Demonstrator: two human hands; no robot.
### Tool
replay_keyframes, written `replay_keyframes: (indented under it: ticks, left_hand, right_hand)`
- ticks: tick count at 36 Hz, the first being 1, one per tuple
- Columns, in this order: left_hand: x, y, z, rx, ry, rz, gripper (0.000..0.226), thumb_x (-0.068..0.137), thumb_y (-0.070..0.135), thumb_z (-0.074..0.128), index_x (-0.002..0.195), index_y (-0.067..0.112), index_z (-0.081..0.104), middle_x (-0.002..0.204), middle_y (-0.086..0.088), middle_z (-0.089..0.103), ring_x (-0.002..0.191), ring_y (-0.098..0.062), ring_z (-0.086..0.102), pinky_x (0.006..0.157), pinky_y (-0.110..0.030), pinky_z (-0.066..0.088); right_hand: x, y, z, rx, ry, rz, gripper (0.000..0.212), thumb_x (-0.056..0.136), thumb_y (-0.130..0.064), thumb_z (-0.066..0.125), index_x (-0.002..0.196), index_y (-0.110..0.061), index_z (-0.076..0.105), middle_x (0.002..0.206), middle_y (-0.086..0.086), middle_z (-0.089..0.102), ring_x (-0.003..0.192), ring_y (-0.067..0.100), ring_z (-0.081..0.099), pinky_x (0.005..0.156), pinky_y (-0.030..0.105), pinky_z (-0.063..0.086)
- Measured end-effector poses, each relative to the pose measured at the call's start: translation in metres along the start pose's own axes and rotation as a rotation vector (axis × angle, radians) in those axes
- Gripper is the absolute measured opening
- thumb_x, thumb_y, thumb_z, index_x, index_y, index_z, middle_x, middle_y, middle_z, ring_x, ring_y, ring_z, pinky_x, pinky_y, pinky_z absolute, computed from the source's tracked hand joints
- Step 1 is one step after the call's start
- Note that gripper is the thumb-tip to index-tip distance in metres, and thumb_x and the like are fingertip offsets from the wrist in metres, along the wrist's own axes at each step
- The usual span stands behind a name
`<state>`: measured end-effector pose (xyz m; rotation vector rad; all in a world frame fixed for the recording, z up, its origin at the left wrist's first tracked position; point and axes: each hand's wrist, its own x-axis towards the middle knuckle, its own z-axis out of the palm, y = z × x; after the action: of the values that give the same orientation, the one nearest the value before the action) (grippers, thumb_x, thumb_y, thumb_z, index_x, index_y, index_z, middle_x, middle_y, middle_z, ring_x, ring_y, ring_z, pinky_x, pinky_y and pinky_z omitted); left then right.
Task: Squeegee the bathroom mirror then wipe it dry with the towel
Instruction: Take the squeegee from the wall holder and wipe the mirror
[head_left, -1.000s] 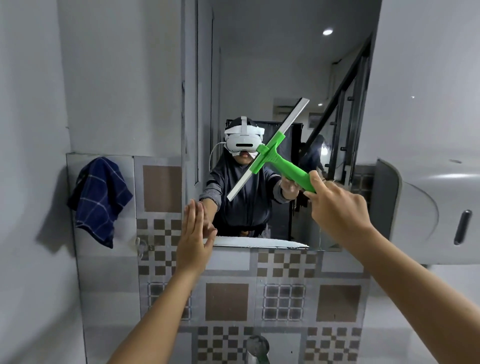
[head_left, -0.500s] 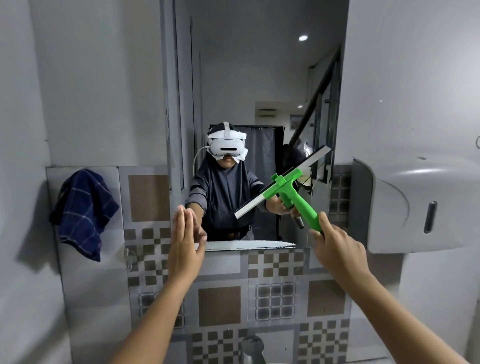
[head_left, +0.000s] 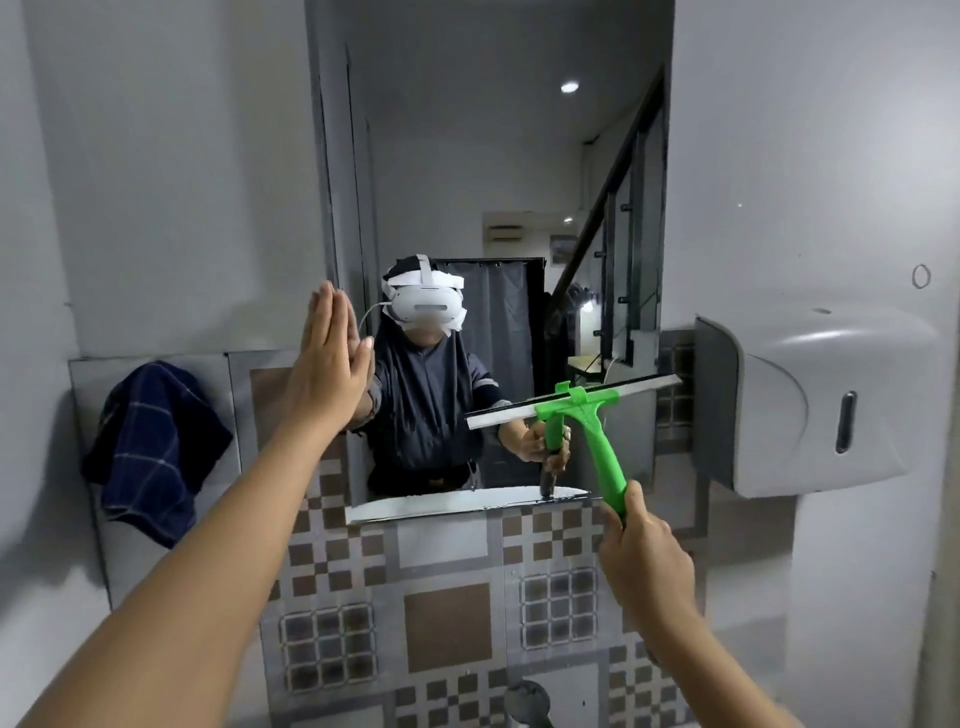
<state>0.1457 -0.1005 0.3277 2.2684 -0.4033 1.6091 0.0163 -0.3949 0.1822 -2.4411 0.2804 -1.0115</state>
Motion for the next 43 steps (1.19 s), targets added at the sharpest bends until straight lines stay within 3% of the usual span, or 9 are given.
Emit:
replay_keyframes:
  ticks: [2, 5, 9, 11, 13, 21, 27, 34, 43]
  left_hand:
    - [0.006, 0.004, -0.003, -0.017, -0.021, 0.03, 0.062, 0.096, 0.024, 0.04, 0.145, 0.004, 0.007, 0.156, -0.009, 0.0, 0.142, -0.015, -0.004, 0.111, -0.018, 0.0]
    - [0.008, 0.006, -0.005, -0.049, -0.061, 0.104, 0.06, 0.096, 0.02, 0.037, 0.146, 0.007, 0.006, 0.156, -0.006, -0.004, 0.141, -0.012, -0.005, 0.112, -0.027, 0.016]
    - [0.009, 0.003, -0.008, -0.08, -0.083, 0.133, 0.06, 0.097, 0.018, 0.038, 0.146, 0.008, 0.005, 0.156, -0.006, -0.004, 0.138, -0.009, -0.007, 0.109, -0.024, 0.017]
    - [0.01, 0.001, -0.011, -0.083, -0.097, 0.155, 0.063, 0.096, 0.02, 0.04, 0.146, 0.009, 0.004, 0.155, -0.004, -0.006, 0.138, -0.009, -0.007, 0.107, -0.026, 0.021]
    - [0.01, -0.003, -0.014, -0.08, -0.121, 0.176, 0.066, 0.096, 0.022, 0.043, 0.146, 0.01, 0.003, 0.155, -0.001, -0.007, 0.14, -0.01, -0.005, 0.103, -0.028, 0.028]
    - [0.011, -0.015, -0.024, -0.07, -0.169, 0.267, 0.067, 0.093, 0.017, 0.05, 0.144, 0.002, 0.01, 0.155, -0.009, -0.002, 0.142, -0.018, 0.001, 0.107, -0.024, 0.017]
    - [0.013, -0.023, -0.025, -0.107, -0.194, 0.314, 0.07, 0.092, 0.016, 0.053, 0.144, 0.002, 0.009, 0.155, -0.011, 0.0, 0.143, -0.022, 0.003, 0.107, -0.028, 0.02]
    - [0.014, -0.026, -0.024, -0.162, -0.209, 0.336, 0.07, 0.09, 0.009, 0.054, 0.144, 0.001, 0.01, 0.155, -0.012, 0.001, 0.142, -0.026, 0.003, 0.105, -0.044, 0.038]
    - [0.014, -0.024, -0.022, -0.178, -0.206, 0.318, 0.069, 0.09, 0.008, 0.054, 0.143, 0.001, 0.01, 0.155, -0.014, 0.001, 0.143, -0.027, 0.002, 0.112, -0.035, 0.022]
  right_hand:
    - [-0.005, -0.006, 0.009, 0.072, -0.005, 0.049, 0.045, 0.097, -0.032, 0.036, 0.135, -0.007, 0.034, 0.084, 0.005, 0.063, 0.062, 0.017, 0.057, 0.044, 0.026, 0.041]
    - [-0.013, -0.016, 0.019, 0.145, -0.021, 0.128, 0.042, 0.097, -0.034, 0.035, 0.129, -0.008, 0.038, 0.078, 0.003, 0.058, 0.059, 0.017, 0.054, 0.043, 0.026, 0.033]
    - [-0.02, -0.032, 0.027, 0.291, -0.002, 0.181, 0.031, 0.096, -0.035, 0.038, 0.112, -0.009, 0.046, 0.07, 0.002, 0.057, 0.052, 0.016, 0.054, 0.042, 0.029, 0.039]
    - [-0.023, -0.041, 0.029, 0.373, 0.007, 0.197, 0.024, 0.096, -0.034, 0.04, 0.096, -0.011, 0.047, 0.068, 0.007, 0.057, 0.05, 0.019, 0.052, 0.044, 0.036, 0.047]
    - [-0.027, -0.05, 0.03, 0.485, 0.018, 0.222, 0.023, 0.095, -0.031, 0.043, 0.087, -0.01, 0.048, 0.066, 0.009, 0.056, 0.049, 0.019, 0.049, 0.046, 0.037, 0.045]
    - [-0.044, -0.097, 0.041, 0.78, 0.099, 0.269, 0.028, 0.095, -0.021, 0.047, 0.072, -0.004, 0.047, 0.059, 0.012, 0.05, 0.048, 0.019, 0.045, 0.039, 0.022, 0.036]
    - [-0.057, -0.118, 0.062, 0.847, 0.072, 0.271, 0.026, 0.095, -0.025, 0.047, 0.075, -0.009, 0.046, 0.064, 0.015, 0.053, 0.058, 0.025, 0.052, 0.048, 0.035, 0.042]
    - [-0.069, -0.131, 0.071, 0.836, 0.043, 0.223, 0.021, 0.095, -0.023, 0.047, 0.079, -0.009, 0.047, 0.061, 0.011, 0.049, 0.05, 0.02, 0.043, 0.044, 0.032, 0.038]
    - [-0.08, -0.138, 0.082, 0.737, -0.004, 0.171, 0.019, 0.095, -0.026, 0.047, 0.086, -0.008, 0.047, 0.052, 0.0, 0.042, 0.04, 0.01, 0.033, 0.04, 0.031, 0.033]
